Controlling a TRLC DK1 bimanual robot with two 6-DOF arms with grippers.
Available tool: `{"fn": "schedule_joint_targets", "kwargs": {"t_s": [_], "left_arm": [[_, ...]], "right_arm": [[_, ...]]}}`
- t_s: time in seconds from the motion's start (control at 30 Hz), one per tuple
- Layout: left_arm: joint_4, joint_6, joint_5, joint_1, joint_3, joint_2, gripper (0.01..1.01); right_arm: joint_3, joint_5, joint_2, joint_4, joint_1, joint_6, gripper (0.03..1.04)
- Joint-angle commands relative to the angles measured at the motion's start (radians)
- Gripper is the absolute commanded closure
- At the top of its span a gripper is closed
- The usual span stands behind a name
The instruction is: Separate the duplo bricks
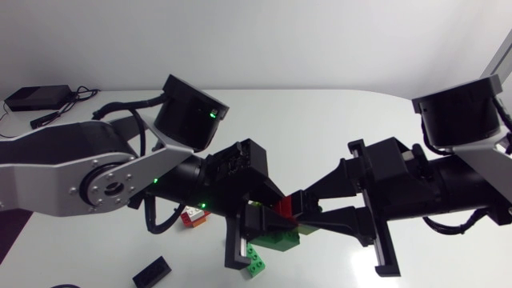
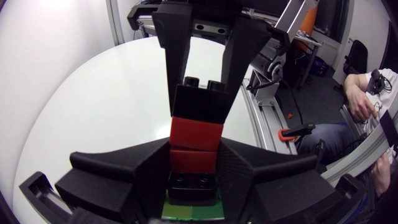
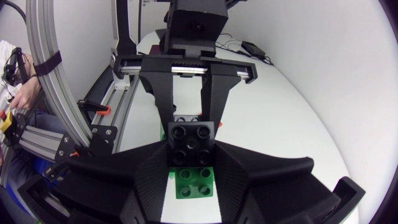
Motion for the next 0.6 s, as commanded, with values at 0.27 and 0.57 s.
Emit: {"fn": "schedule_joint_targets", "kwargs": {"t_s": [0.27,0.57], "left_arm": [[-0.025,0.035,0.017,0.008,0.033,0.007,0.841],[-0.034,0.047,0.017,0.013,0.027,-0.007,0.841]], "right_arm": [[-0.006,-0.013,-0.089,-0.033,0.014,0.02,0.32],[-0.007,0.005,-0.077,-0.041,0.02,0.015,0.33]]}}
